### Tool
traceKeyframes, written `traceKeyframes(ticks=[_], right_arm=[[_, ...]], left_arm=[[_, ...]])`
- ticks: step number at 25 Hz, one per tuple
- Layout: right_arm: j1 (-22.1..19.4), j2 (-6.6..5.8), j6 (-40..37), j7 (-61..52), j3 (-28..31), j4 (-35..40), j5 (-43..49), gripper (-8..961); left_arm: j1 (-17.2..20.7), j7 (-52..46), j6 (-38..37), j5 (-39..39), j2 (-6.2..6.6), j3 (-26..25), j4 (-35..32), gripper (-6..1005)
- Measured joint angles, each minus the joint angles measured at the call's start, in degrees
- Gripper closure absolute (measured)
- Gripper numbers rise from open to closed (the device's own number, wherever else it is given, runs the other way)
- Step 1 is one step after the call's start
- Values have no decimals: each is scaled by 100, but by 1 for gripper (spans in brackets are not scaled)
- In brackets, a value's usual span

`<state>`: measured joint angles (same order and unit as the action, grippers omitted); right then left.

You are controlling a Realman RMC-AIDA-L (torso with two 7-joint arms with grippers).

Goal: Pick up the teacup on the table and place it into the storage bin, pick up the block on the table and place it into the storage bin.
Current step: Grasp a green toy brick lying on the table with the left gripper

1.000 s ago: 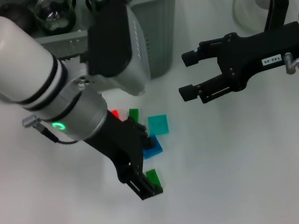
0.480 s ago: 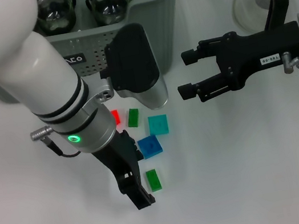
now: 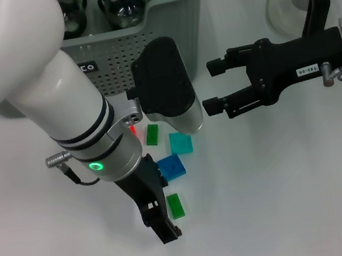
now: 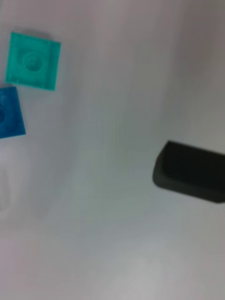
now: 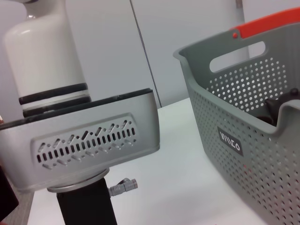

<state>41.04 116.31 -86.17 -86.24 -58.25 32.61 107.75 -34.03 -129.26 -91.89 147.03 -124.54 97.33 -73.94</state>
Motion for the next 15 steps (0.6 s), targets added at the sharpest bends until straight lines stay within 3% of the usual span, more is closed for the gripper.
traceKeyframes(ticks=[15], right_arm=[[-8,-22,15,2,4,0,0,38]], left_arm=[[-38,-189,133,20,0,480,-12,93]])
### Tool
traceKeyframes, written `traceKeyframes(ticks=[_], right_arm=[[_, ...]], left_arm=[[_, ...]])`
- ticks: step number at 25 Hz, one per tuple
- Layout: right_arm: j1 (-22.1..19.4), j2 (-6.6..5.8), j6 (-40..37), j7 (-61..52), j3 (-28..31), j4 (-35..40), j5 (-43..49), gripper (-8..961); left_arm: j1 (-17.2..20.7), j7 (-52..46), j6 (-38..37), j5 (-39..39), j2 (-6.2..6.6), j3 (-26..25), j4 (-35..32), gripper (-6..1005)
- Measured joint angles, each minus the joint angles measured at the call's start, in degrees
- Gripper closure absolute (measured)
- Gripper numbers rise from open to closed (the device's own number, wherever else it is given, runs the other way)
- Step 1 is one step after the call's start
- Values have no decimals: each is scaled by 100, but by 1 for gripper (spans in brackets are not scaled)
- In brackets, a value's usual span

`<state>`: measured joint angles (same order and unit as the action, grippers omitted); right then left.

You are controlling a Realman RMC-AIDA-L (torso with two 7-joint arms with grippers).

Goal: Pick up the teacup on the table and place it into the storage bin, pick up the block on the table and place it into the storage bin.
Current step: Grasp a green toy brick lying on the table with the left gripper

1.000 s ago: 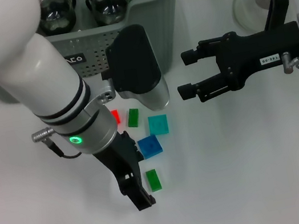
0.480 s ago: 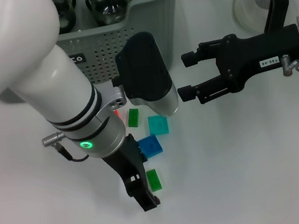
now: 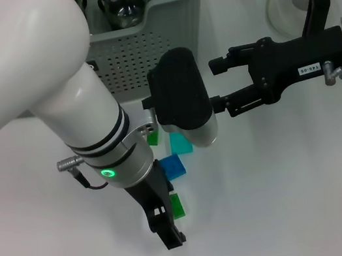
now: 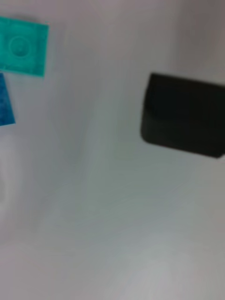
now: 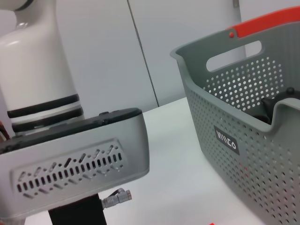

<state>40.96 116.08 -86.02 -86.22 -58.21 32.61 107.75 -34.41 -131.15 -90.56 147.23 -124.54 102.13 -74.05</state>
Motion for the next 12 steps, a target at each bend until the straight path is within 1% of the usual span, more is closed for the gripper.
traceKeyframes(ticks=[12], right_arm=[[-26,-7,43,0,4,0,0,43]], left_arm=[[-70,-170,171,126,0,72,-11,109]])
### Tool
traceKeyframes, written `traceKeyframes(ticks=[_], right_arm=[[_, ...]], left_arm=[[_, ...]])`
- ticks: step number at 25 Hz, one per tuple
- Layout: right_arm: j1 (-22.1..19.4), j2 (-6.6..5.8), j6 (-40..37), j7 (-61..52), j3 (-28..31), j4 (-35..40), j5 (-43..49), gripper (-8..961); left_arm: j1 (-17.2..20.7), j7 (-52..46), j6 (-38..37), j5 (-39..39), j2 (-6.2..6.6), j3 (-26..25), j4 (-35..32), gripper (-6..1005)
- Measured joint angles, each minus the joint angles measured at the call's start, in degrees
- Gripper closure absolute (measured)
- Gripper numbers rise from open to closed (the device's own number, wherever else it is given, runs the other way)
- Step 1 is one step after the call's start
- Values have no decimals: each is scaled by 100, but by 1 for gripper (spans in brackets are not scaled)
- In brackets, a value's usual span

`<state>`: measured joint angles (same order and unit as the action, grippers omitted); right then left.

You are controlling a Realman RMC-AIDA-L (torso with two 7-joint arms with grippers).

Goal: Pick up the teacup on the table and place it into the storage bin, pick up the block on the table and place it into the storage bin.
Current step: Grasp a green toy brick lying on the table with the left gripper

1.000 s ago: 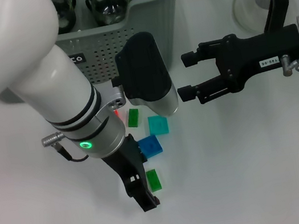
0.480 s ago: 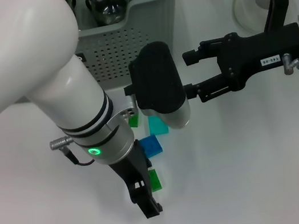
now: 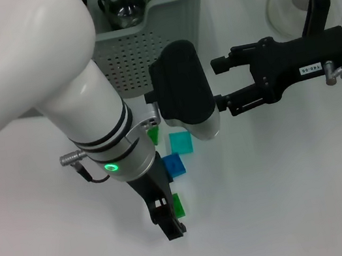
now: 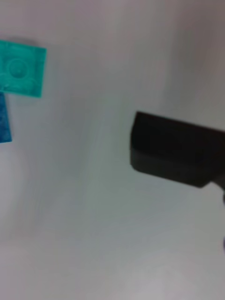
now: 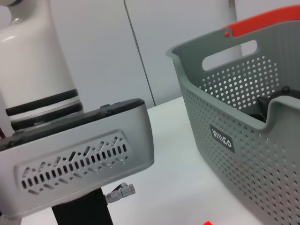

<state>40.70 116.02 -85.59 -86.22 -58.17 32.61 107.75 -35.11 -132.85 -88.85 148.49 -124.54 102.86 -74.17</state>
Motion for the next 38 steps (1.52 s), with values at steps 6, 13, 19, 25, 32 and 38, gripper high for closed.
traceKeyframes(ticks=[6,13,19,25,32,38], right_arm=[[-1,0,29,0,-3,0,0,45],[-1,0,41,0,10,0,0,48],[-8,4,85,48,35,0,0,50],[-10,9,112,66,38,0,0,52],[-22,17,140,70,35,-3,0,55],[-43,20,164,75,34,0,0,57]], left_arm=[[-17,-50,-5,7,0,145,-9,118],[-11,-119,32,6,0,172,-10,150],[-27,-276,117,13,0,219,-36,184],[-29,-314,132,14,0,307,-38,230],[-30,-342,172,13,0,397,-35,284],[1,-345,197,28,0,423,-54,341]])
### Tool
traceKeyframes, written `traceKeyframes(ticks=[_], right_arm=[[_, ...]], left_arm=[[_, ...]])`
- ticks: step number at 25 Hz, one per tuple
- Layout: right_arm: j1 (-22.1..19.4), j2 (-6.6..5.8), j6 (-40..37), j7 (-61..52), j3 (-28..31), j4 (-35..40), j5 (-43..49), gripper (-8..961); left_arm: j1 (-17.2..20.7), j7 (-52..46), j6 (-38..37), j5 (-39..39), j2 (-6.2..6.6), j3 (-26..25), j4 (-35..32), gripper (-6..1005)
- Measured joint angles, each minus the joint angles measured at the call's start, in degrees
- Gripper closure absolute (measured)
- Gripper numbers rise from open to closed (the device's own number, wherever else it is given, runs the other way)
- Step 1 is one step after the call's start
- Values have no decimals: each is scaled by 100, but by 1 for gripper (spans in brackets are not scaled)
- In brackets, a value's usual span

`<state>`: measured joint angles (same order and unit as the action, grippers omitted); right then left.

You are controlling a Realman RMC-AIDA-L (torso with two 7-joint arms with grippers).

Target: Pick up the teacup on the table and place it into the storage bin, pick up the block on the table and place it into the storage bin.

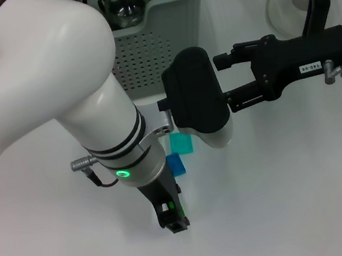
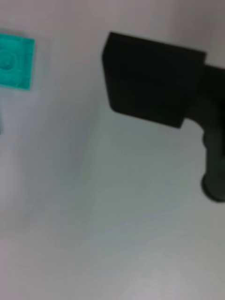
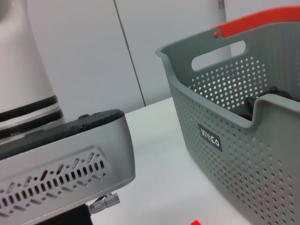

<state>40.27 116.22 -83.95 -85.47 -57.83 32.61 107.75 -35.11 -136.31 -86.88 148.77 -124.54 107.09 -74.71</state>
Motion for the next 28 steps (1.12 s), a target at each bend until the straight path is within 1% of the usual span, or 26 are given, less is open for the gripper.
traceKeyframes(ticks=[9,15,21,23,26,28], right_arm=[[-32,15,14,4,1,0,-8,61],[-37,15,19,4,9,0,-4,63],[-50,-5,35,4,9,0,0,65],[-58,-9,56,4,9,0,1,66],[-71,-14,63,4,9,0,1,67],[-92,-20,52,0,9,0,1,68]], left_arm=[[37,-14,115,126,-8,197,-9,499],[16,-75,119,133,-9,250,-40,492],[-20,-114,84,140,-2,248,-64,585],[-17,-167,19,150,0,210,-212,591],[68,-299,-298,200,7,-201,-757,599],[211,-498,-514,174,2,-820,-1321,589]])
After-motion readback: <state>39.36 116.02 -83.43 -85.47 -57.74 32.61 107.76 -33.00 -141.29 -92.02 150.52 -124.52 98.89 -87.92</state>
